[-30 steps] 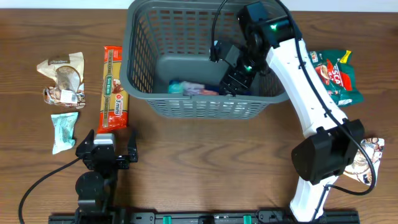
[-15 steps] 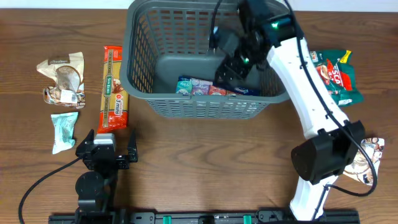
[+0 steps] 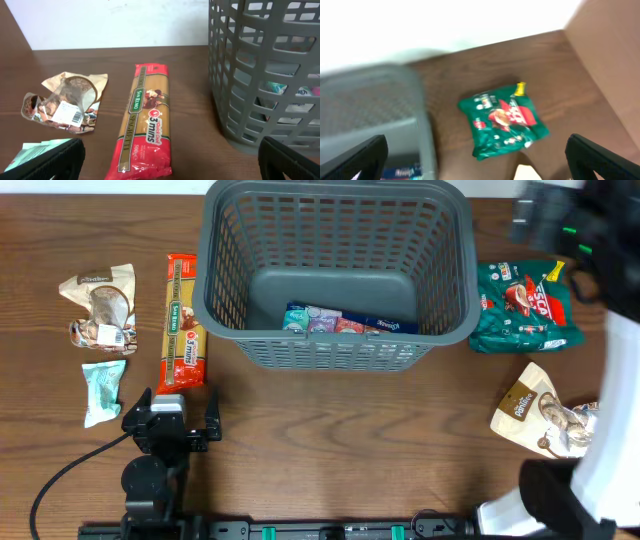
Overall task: Pack container
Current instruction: 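Lower the tissue pack into the basket and open the right gripper, then move the right gripper back to the dried-mushroom bag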
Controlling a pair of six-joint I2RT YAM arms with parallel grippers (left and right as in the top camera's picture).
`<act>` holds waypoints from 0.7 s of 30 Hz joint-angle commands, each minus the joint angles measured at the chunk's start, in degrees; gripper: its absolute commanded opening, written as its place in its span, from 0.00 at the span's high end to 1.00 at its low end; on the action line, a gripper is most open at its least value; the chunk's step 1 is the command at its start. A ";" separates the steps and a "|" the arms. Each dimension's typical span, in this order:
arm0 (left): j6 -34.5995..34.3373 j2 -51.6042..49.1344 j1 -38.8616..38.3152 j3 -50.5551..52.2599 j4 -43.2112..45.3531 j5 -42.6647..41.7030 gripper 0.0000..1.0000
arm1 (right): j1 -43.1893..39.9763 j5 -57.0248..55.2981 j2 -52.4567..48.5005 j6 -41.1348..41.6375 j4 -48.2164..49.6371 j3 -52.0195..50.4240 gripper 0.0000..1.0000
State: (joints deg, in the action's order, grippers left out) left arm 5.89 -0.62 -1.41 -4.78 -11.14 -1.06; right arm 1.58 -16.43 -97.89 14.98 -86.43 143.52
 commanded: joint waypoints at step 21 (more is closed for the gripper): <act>0.33 0.39 -0.24 0.92 -1.64 0.46 0.01 | -13.03 -6.01 0.57 46.69 -10.84 -19.87 0.01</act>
State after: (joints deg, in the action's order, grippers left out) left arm 5.89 -0.62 -1.41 -4.78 -11.14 -1.06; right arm -10.92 -19.59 -97.10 49.63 -97.01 127.42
